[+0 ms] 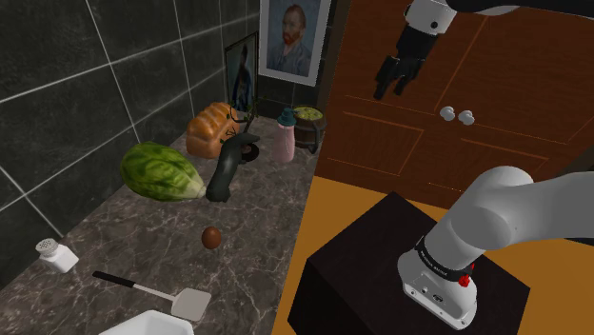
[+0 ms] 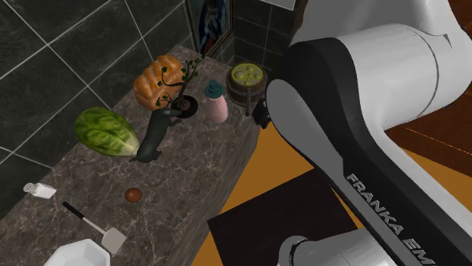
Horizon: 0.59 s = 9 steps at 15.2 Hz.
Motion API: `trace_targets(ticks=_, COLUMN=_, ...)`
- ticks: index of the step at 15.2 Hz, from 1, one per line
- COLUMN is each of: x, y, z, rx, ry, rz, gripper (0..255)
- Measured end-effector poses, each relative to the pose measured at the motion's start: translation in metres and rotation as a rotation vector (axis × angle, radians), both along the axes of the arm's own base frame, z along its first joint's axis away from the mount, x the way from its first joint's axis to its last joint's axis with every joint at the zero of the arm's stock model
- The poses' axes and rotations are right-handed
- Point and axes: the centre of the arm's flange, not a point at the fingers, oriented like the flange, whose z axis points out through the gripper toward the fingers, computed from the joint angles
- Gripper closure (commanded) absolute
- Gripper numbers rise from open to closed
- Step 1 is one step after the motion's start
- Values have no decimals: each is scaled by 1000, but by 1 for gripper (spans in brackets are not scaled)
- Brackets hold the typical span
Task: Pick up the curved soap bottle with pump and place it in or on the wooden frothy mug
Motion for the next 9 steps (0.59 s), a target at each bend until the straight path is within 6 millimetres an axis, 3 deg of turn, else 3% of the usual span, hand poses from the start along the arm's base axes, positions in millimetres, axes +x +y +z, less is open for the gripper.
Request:
trace_targets(ticks=3, x=9, y=4, z=-11, rx=0, ry=-13, rz=-5, gripper=0)
trace_targets(ticks=9, x=51, y=19, z=-66, rx=0, ry=-82, rz=-27, gripper=0)
